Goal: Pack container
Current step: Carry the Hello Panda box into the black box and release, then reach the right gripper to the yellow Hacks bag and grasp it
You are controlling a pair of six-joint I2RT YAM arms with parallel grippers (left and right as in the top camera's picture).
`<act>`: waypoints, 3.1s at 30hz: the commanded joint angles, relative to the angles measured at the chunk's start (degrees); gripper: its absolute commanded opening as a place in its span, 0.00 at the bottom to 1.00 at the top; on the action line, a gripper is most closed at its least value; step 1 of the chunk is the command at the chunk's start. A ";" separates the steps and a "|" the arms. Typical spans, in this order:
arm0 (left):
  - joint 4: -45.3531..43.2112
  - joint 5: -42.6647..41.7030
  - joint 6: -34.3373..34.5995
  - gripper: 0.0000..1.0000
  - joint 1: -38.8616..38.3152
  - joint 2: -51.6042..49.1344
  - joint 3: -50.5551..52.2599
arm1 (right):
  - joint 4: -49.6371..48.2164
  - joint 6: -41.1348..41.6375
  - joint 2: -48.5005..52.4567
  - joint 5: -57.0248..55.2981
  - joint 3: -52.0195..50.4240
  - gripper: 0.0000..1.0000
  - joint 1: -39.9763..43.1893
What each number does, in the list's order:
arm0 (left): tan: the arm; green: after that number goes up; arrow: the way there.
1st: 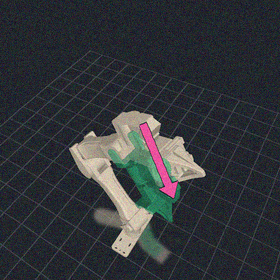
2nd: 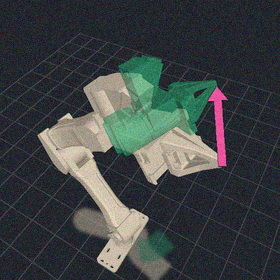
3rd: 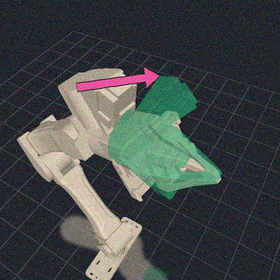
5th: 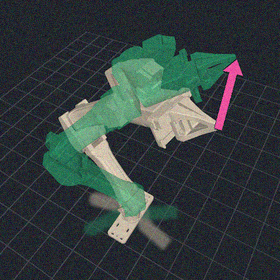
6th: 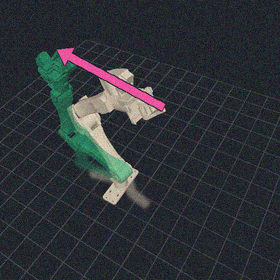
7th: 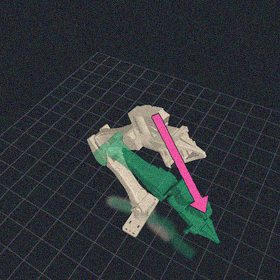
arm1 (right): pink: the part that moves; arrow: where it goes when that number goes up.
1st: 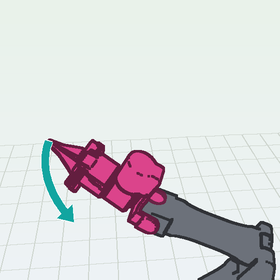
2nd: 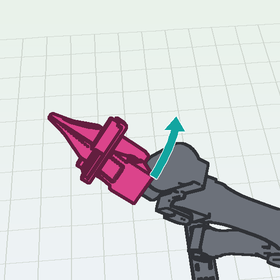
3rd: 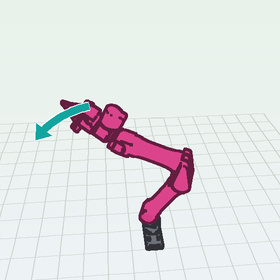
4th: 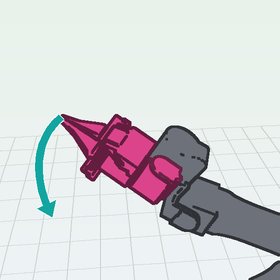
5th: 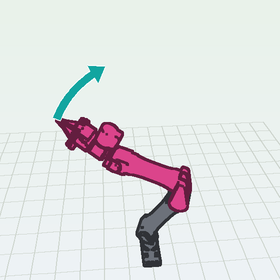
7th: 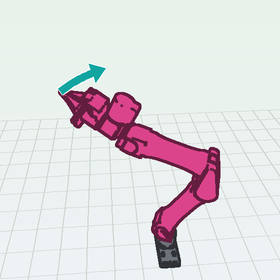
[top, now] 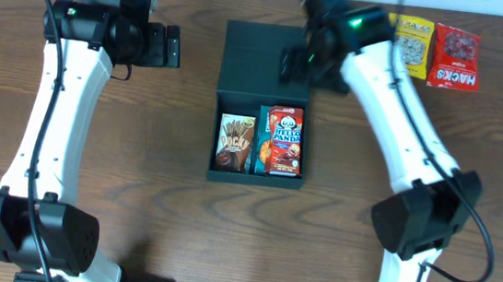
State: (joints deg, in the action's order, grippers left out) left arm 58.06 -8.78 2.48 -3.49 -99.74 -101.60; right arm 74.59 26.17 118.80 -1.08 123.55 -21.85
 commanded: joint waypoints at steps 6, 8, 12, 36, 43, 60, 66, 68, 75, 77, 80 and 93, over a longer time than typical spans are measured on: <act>-4.90 0.42 -0.74 0.95 0.24 0.11 -0.76 | -20.90 -9.38 2.97 -11.76 0.94 0.99 14.75; -6.29 0.44 -0.70 0.95 0.24 0.09 -0.76 | -25.49 -9.33 6.19 -6.91 0.94 0.98 19.61; -9.35 0.83 1.38 0.95 0.24 0.00 -0.79 | -33.97 -9.29 12.20 -3.19 0.94 0.89 26.56; -11.47 4.92 7.89 0.95 0.24 -2.91 -0.79 | -49.40 -8.87 32.26 -4.44 0.94 0.98 33.44; -11.47 4.96 7.82 0.95 0.24 -2.91 -0.76 | -39.12 -9.22 31.95 -1.38 0.96 0.93 31.43; -11.45 6.47 6.49 0.95 0.24 -2.91 -0.76 | -17.27 -11.69 31.76 5.90 0.96 0.73 18.82; -11.39 7.91 5.86 0.95 0.24 -2.93 -0.76 | -17.49 -12.55 31.28 5.86 1.66 0.55 16.61; -11.39 7.91 5.11 0.95 0.24 -2.95 -0.76 | -17.18 -12.55 30.69 5.84 2.08 0.53 16.61; -11.39 7.91 4.72 0.95 0.26 -3.02 -0.76 | -16.96 -12.57 25.22 5.84 2.29 0.50 16.92; -11.43 7.89 3.93 0.95 0.24 -3.02 -0.76 | -17.00 -12.57 23.45 5.84 2.29 0.48 16.94; -11.39 7.89 3.69 0.95 0.24 -3.02 -0.76 | -16.41 -12.57 21.86 6.47 2.29 0.54 16.94; -11.32 7.85 3.69 0.95 0.24 -3.04 -0.76 | -14.53 -14.69 20.04 6.91 2.21 0.54 17.20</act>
State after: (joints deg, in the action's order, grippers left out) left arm 46.48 -2.09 7.20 -3.49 -101.86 -101.60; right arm 59.90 12.73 138.47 5.65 126.15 -4.25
